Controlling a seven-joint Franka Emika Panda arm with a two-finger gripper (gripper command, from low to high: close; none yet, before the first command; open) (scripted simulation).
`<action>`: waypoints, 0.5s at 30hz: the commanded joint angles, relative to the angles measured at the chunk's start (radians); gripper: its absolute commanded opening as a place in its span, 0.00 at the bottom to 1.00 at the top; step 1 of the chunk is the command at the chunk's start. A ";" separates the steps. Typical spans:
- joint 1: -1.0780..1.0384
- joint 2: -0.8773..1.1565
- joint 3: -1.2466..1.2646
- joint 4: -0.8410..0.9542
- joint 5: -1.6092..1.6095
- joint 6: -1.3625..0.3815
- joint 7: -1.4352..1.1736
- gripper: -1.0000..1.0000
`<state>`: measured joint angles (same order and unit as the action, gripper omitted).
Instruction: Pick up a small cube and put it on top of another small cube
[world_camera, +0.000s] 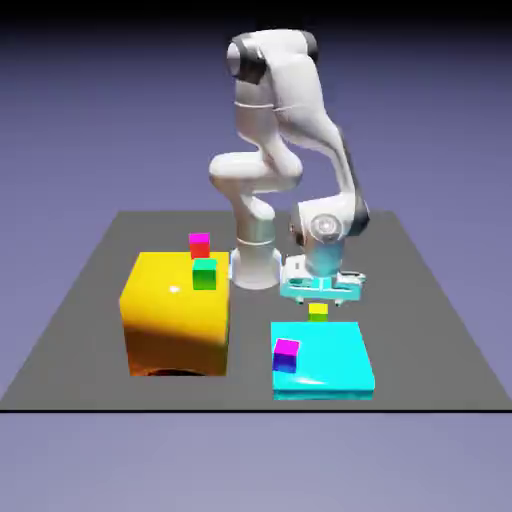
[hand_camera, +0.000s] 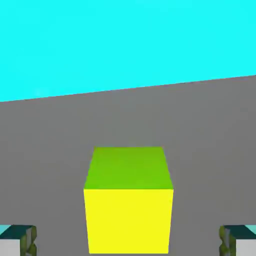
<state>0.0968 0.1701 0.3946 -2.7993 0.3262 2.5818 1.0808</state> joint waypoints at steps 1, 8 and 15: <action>0.008 0.036 -0.005 -0.002 -0.003 0.038 0.002 0.50; -0.002 -0.011 0.001 0.001 0.001 -0.011 -0.001 0.00; -0.084 -0.206 -0.036 0.068 -0.050 -0.216 0.099 0.00</action>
<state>0.0151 -0.0360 0.3582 -2.7311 0.2788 2.3660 1.1782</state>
